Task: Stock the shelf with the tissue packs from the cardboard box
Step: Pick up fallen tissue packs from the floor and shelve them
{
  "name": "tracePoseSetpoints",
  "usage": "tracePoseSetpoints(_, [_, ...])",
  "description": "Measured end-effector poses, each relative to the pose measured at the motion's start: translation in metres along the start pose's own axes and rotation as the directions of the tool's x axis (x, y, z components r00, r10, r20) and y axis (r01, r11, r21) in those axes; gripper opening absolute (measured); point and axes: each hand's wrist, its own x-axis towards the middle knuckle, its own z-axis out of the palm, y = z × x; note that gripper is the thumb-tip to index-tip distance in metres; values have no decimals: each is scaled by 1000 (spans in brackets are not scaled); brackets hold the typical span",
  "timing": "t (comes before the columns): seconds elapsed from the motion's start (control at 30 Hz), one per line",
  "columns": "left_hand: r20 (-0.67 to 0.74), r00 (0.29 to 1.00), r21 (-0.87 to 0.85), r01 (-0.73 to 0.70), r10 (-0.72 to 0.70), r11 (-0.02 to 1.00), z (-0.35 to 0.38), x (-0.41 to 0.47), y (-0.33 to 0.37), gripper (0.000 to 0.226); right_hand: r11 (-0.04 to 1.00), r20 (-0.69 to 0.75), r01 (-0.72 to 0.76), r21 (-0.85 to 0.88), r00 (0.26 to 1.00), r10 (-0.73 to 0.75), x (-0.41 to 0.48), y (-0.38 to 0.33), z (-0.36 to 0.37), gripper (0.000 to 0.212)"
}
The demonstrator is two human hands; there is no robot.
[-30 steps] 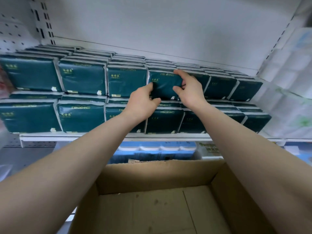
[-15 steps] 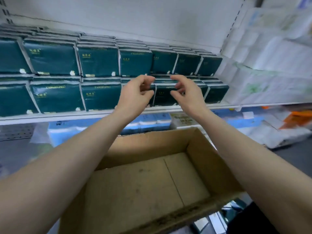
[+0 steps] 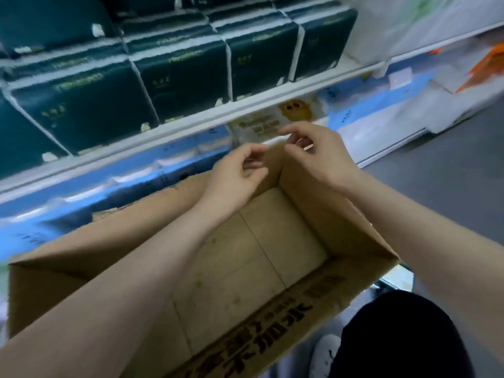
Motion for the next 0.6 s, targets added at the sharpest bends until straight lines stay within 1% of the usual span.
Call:
tracePoseSetpoints(0.13, [116,992,4,56,-56,998,27,7,8,38,987,-61,-139,81,988,144,-9,30,-19,24])
tracePoseSetpoints(0.23, [186,975,-10,122,-118,992,44,4,23,38,952,-82,-262,156,957,277,-25,48,-39,25])
tracePoseSetpoints(0.3, [216,962,-31,175,-165,984,58,5,36,37,917,-93,-338,213,927,364,-41,60,-54,28])
tracePoseSetpoints(0.37, [253,949,-25,200,-187,980,74,6,54,36,884,-106,-398,246,895,433,-61,71,-72,28])
tracePoseSetpoints(0.5, [335,917,-37,243,-217,969,113,8,93,34,819,-137,-514,254,820,556,-109,91,-110,28])
tracePoseSetpoints(0.6, [379,898,12,239,-226,971,150,11,124,36,752,-125,-605,261,751,648,-150,104,-141,26])
